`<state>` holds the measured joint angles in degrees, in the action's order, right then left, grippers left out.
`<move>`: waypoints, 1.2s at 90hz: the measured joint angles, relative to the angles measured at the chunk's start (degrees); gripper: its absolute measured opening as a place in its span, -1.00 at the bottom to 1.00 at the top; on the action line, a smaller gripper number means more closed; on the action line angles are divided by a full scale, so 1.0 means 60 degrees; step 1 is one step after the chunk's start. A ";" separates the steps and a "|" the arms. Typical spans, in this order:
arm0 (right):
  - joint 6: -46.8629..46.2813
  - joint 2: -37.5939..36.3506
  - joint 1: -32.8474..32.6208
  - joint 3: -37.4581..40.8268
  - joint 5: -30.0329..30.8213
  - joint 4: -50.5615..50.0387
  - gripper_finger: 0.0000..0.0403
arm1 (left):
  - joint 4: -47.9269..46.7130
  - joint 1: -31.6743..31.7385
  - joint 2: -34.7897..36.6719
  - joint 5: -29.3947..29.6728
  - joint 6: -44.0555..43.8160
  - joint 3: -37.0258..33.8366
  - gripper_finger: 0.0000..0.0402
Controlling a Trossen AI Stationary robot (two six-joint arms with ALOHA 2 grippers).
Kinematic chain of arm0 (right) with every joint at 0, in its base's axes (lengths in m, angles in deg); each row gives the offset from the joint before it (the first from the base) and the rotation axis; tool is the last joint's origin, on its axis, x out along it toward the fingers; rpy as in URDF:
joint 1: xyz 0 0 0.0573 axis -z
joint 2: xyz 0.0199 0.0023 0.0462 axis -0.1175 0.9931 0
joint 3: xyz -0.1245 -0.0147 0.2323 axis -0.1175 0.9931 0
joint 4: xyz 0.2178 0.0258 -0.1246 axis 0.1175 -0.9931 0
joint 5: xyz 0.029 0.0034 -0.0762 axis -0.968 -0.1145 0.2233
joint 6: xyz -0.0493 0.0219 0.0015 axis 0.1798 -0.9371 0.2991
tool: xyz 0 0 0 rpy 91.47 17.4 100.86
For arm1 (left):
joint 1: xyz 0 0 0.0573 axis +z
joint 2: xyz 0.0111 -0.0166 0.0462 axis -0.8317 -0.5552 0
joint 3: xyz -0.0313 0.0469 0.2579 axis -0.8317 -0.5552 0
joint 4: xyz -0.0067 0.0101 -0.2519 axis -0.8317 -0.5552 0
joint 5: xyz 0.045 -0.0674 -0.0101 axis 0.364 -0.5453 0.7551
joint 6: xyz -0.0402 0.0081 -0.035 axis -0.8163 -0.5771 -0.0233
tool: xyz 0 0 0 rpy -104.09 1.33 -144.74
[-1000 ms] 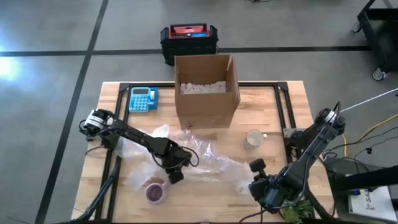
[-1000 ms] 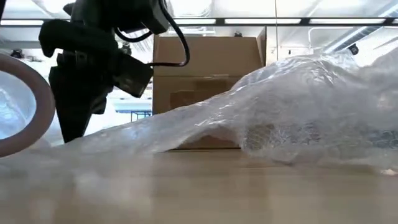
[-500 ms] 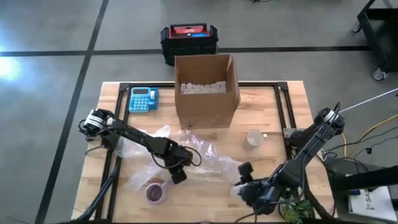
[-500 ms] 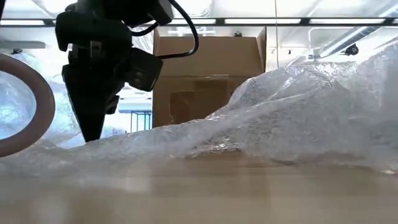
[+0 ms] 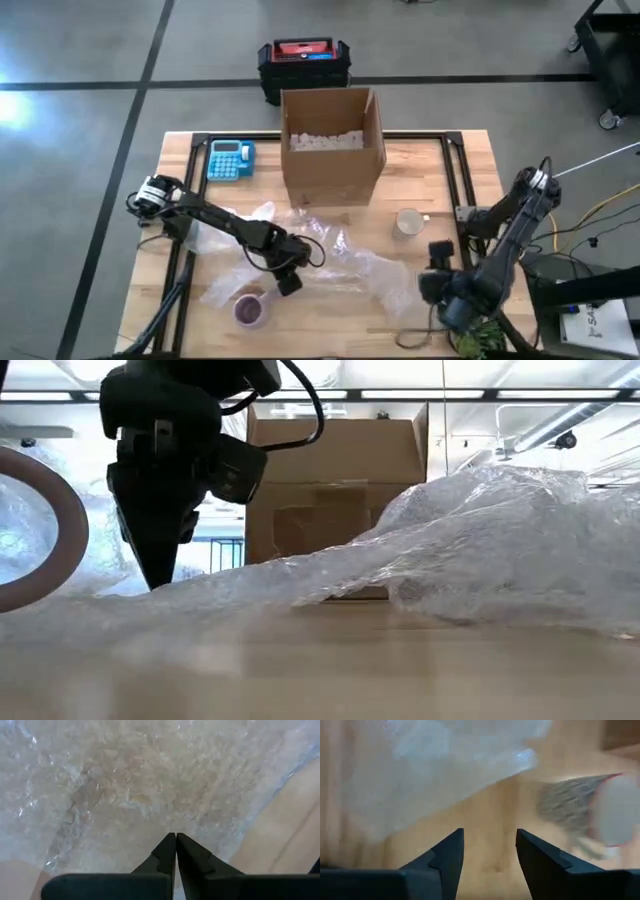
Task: Wrap mug
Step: Prepare the right bubble wrap
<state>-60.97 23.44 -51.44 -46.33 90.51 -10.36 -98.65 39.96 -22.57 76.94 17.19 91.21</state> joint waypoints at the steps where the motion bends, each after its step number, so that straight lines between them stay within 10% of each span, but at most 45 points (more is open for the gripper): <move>1: -0.0015 0.0004 -0.0057 0.0138 -0.0001 0.0168 -0.23 | 0.0044 0.0000 0.0000 0.0000 0.0000 0.0000 -1.00; 25: -0.0158 0.0458 -0.0346 0.2778 0.0090 0.3954 -0.38 | 0.0422 0.0000 0.0000 -0.0004 -0.0002 0.0004 -1.00; 55: 0.3626 0.0196 0.0078 0.2866 0.2875 0.8877 -0.62 | 0.0448 0.0000 0.0000 -0.0002 -0.0033 0.0004 -1.00; 108: 0.2623 0.1700 0.1595 0.2979 -0.0108 0.8876 -0.06 | 0.0699 0.0000 0.0004 0.0142 0.0036 0.0011 -1.00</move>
<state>-45.23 33.64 -41.87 -28.45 89.86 42.89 -94.46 39.96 -22.55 77.79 17.41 91.28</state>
